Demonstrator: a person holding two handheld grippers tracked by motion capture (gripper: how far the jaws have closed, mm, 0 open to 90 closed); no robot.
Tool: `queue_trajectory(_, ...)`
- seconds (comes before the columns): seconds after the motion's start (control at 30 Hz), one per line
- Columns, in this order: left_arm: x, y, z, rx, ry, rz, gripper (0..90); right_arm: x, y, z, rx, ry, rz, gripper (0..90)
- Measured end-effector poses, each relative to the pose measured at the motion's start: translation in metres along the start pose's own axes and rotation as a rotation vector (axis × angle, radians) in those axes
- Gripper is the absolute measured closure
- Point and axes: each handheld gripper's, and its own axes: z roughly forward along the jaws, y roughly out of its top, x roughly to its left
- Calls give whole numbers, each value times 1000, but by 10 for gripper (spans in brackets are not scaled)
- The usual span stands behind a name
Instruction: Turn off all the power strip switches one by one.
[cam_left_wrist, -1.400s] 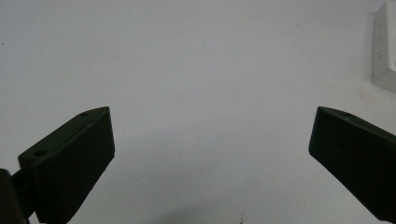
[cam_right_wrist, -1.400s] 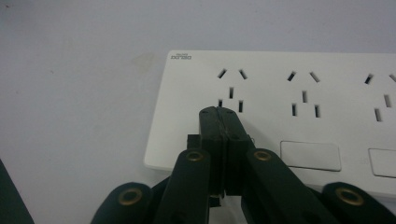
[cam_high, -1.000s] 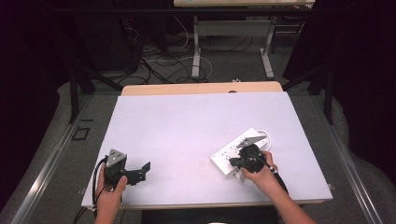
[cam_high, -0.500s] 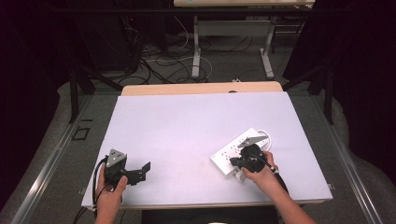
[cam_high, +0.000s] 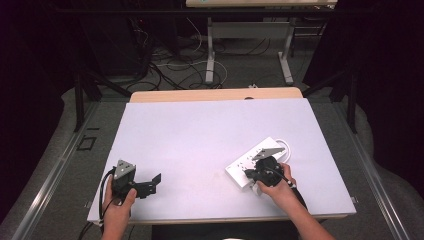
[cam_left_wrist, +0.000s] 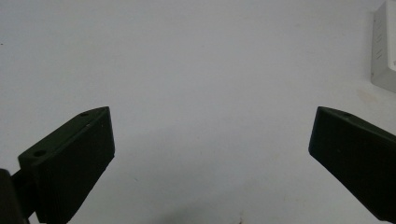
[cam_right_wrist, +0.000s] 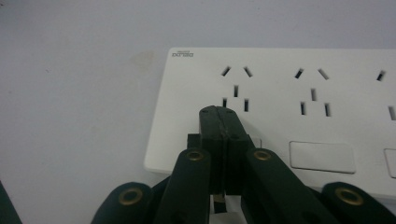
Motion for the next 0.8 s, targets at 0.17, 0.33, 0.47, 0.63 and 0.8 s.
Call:
queue_trajectory(0.17,0,0,0,0,1,-3,3,-1,1,0,-2,2,-5,900)
queue_trajectory(0.33,1,0,-1,-10,6,-7,3,-2,1,0,6,20,-5,900)
queue_trajectory(0.47,1,1,0,-5,7,-14,3,-1,2,1,1,17,-3,900)
queue_trajectory(0.63,2,1,1,-7,9,-16,3,-1,4,-1,5,22,-2,873)
queue_trajectory(0.8,2,0,1,-5,7,-15,3,-1,6,-3,-5,21,-4,836)
